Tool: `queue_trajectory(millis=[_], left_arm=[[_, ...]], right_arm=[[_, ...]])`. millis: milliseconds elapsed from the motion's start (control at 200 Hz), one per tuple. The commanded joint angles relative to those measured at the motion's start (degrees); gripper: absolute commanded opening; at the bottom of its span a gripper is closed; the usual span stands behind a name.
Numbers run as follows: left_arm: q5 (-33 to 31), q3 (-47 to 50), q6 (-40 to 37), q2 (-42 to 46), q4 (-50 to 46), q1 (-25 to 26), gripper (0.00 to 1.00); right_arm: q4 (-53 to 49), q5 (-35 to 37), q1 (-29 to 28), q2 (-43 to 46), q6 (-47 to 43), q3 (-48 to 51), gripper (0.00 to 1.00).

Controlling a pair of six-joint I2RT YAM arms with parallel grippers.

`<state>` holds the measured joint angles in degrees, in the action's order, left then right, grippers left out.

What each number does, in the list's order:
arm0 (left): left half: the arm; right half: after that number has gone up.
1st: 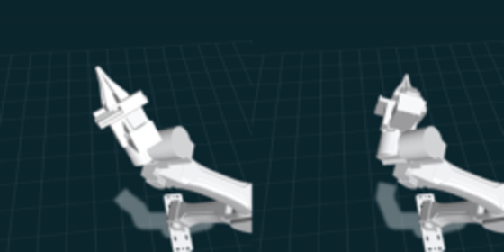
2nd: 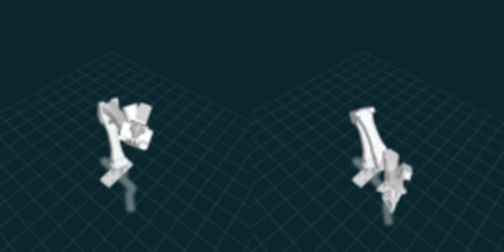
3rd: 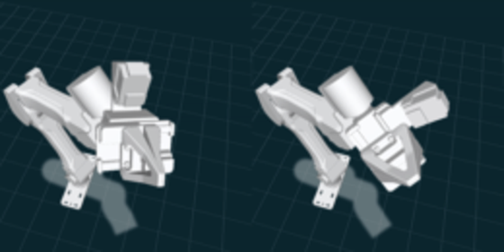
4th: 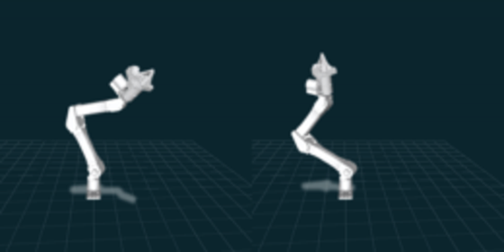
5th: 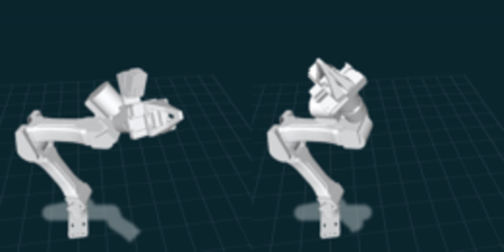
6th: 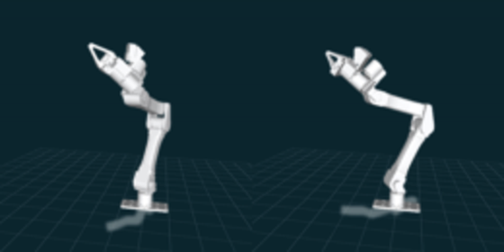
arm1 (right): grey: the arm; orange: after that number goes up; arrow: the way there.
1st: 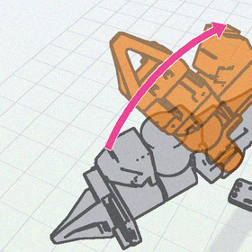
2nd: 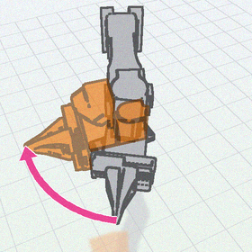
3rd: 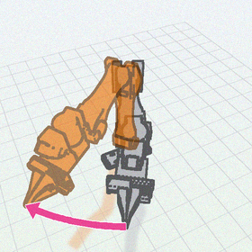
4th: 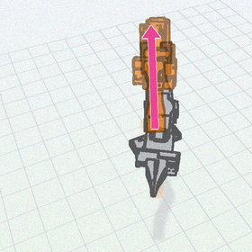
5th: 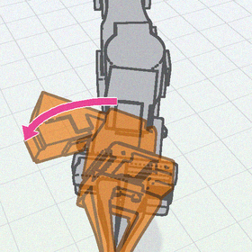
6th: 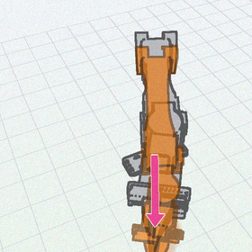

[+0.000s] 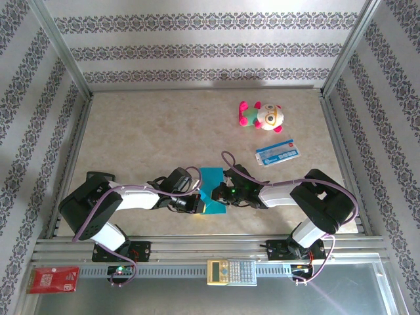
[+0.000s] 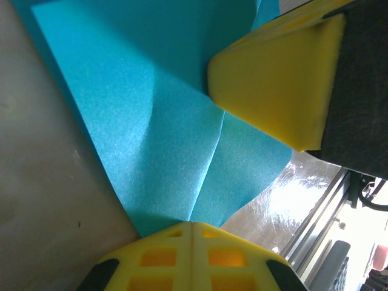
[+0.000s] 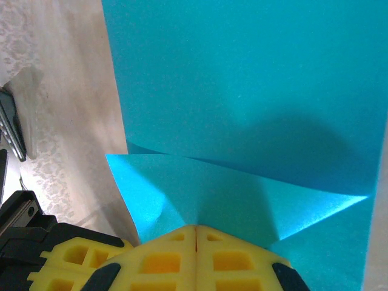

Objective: Fold a paper plane with a square sheet of paper (pick it up from the middle)
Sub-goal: Fold the triangle a second time at the center of the table.

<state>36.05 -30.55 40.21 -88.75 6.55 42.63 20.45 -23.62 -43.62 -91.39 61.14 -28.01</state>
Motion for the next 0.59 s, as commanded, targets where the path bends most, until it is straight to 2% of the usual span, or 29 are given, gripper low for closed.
queue_trajectory(millis=[0, 210, 590], left_arm=[[0.16, 0.38, -0.01, 0.16, 0.94, -0.53, 0.00], [-0.62, 2.40, 0.20, -2.06, 0.84, -0.66, 0.00], [0.43, 6.09, 2.90, -2.95, 1.41, -0.71, 0.00]], right_arm=[[-4.99, 2.26, 0.32, -1.77, -0.84, 1.46, 0.00], [-5.05, 1.57, 0.62, -1.39, -1.28, 0.36, 0.00], [-7.79, -1.48, 1.32, 4.94, -3.92, -4.64, 0.09]])
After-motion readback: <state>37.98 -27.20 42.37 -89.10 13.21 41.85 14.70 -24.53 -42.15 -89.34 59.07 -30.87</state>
